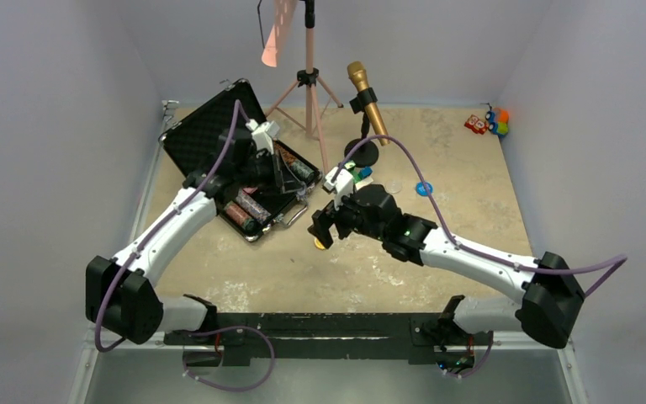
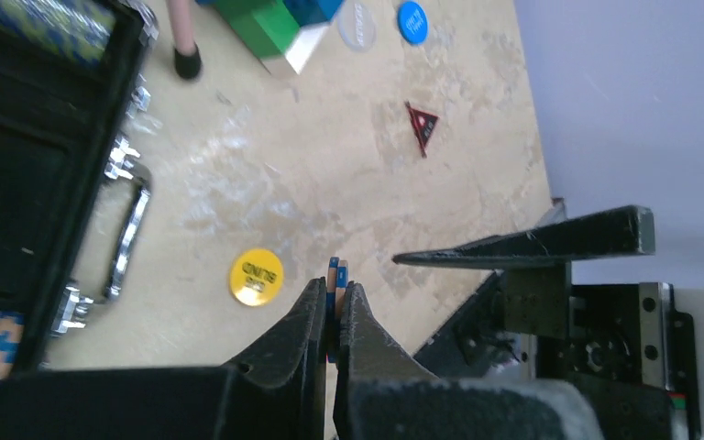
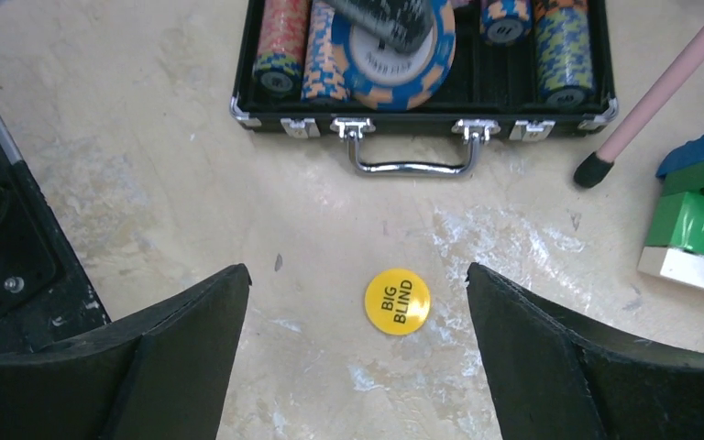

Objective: Pack up texas hold em set

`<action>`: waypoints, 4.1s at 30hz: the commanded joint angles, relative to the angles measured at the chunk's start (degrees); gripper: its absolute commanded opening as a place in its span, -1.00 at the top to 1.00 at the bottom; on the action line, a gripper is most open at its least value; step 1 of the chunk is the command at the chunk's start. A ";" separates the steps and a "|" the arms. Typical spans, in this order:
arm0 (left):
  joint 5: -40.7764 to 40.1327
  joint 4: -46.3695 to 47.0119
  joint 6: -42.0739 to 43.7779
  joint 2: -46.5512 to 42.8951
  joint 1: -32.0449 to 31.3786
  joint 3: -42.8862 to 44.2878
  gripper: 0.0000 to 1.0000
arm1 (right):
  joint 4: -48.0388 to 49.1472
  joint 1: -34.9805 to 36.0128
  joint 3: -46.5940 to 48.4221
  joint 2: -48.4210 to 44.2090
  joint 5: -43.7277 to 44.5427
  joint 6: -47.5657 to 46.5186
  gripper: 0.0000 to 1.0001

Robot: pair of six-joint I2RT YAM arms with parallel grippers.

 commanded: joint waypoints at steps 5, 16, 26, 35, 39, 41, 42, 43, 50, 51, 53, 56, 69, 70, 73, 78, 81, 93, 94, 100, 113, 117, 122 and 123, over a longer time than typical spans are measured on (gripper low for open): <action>-19.50 -16.10 20.46 6.78 1.28 17.50 1.00 | 8.77 -1.53 -4.58 -7.51 1.63 -0.96 -0.89; -23.60 -13.53 34.11 21.53 1.04 28.64 1.00 | 14.01 -2.20 -9.81 -10.65 1.63 -0.69 -0.93; -22.35 -11.01 38.77 30.73 0.37 31.88 1.00 | 17.31 -2.55 -11.41 -9.78 1.25 -0.73 -0.93; -25.37 -11.48 39.68 37.58 -0.02 37.28 1.00 | 19.30 -2.71 -12.77 -9.95 0.73 -0.14 -0.93; -28.16 -11.56 40.46 39.48 -0.04 38.56 1.00 | 19.58 -2.88 -13.28 -10.59 1.00 -0.21 -0.93; -28.10 -11.75 40.62 40.53 -0.04 38.74 1.00 | 19.81 -3.10 -13.56 -10.74 0.99 -0.22 -0.93; -27.97 -12.00 40.62 40.99 -0.04 38.89 1.00 | 19.81 -3.20 -13.63 -10.68 1.00 -0.20 -0.93; -27.96 -12.14 40.62 41.28 -0.04 38.90 1.00 | 19.88 -3.28 -13.58 -10.59 0.89 -0.26 -0.93; -28.79 -12.52 41.19 42.27 -0.04 38.76 1.00 | 20.08 -3.63 -13.80 -10.56 0.40 -0.09 -0.93; -29.47 -12.56 40.87 42.39 0.02 38.93 1.00 | 20.12 -3.67 -13.77 -10.63 0.31 0.00 -0.93; -29.71 -12.66 40.71 42.71 0.02 39.28 1.00 | 20.25 -3.82 -14.00 -10.76 0.31 0.07 -0.93; -31.57 -12.75 40.18 42.98 0.05 39.62 1.00 | 20.34 -3.87 -14.19 -10.96 0.23 0.04 -0.93; -32.53 -13.91 39.24 43.68 -0.04 40.18 0.93 | 20.52 -4.37 -14.54 -11.34 -0.39 0.20 -0.93; -32.59 -14.07 39.10 43.75 -0.04 40.22 0.91 | 20.52 -4.39 -14.54 -11.36 -0.39 0.25 -0.93; -32.89 -14.50 38.75 44.05 -0.04 40.43 0.83 | 20.51 -4.42 -14.60 -11.43 -0.39 0.28 -0.93; -33.73 -14.90 38.12 44.48 -0.04 40.85 0.67 | 20.60 -4.61 -14.75 -11.59 -0.57 0.28 -0.93; -34.24 -15.07 37.78 44.78 -0.04 41.03 0.60 | 20.69 -4.69 -14.81 -11.53 -0.65 0.28 -0.93; -35.34 -15.08 37.37 44.53 -0.04 40.86 0.46 | 21.00 -5.00 -15.06 -11.54 -0.92 0.43 -0.93; -35.42 -15.04 37.35 44.43 -0.04 40.81 0.44 | 21.02 -5.01 -15.07 -11.53 -0.92 0.44 -0.93; -36.04 -14.38 37.72 42.82 -0.04 39.53 0.26 | 22.00 -5.47 -15.87 -11.91 -0.86 0.89 -0.98; -38.37 -13.29 32.90 30.45 -0.04 34.25 -0.50 | 22.51 -13.38 -17.70 -13.19 1.10 8.62 -0.98; -40.04 -16.07 29.72 22.94 0.05 29.90 -0.62 | 17.47 -16.05 -15.01 -11.20 3.85 10.82 -0.97; -38.15 -19.40 26.07 10.52 1.25 22.06 -0.73 | 12.48 -21.90 -13.50 -11.35 4.97 14.61 -0.94; -37.29 -20.11 25.49 7.79 1.66 19.98 -0.73 | 10.55 -22.67 -12.83 -11.25 6.30 14.89 -0.93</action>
